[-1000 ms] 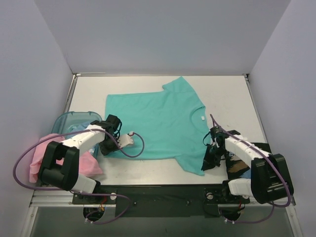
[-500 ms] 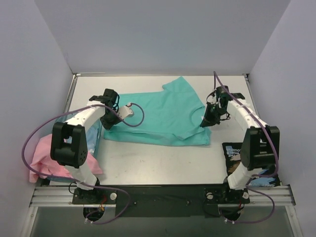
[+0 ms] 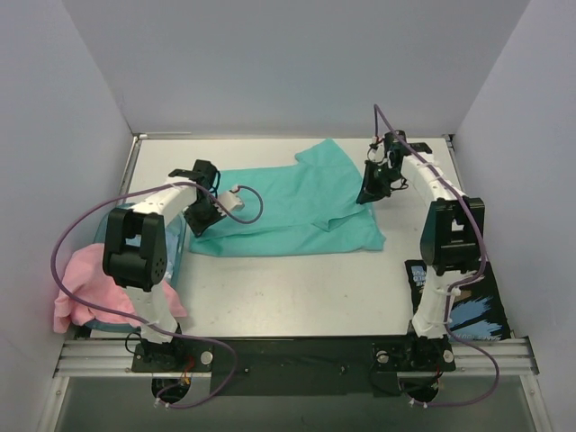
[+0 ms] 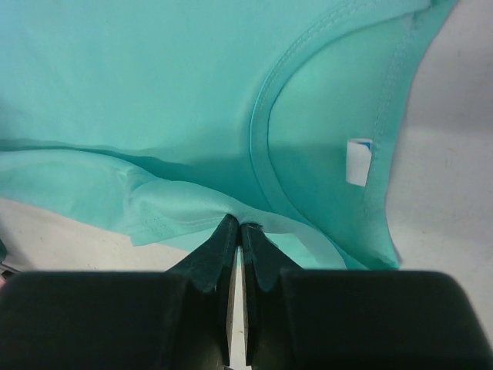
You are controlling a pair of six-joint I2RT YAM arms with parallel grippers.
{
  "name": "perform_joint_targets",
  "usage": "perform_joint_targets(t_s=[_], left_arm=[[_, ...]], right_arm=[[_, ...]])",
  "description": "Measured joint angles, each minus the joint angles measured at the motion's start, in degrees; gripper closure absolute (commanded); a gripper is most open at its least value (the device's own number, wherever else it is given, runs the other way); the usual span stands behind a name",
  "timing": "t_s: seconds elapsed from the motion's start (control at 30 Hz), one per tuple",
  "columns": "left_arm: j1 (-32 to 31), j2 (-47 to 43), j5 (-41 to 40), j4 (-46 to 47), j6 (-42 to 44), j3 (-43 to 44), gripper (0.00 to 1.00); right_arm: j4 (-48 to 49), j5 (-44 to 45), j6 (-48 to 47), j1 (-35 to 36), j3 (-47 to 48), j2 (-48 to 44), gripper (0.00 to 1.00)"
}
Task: Fold and stack the t-shirts
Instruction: Fold the flattened tshirt in 1/3 of the way
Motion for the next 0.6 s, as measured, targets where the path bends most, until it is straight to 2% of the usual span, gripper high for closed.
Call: perform_joint_targets(t_s=[0.53,0.6], left_arm=[[3.3,0.1,-0.2,-0.8,-9.0,0.0,1.0],[3.6,0.1,-0.2,-0.7,-9.5,0.0,0.83]], right_arm=[[-1.9,-0.9,-1.9,0.0,7.1,8.5,1.0],[-1.8,-1.0,-2.0,0.0,8.0,9.6,0.97]])
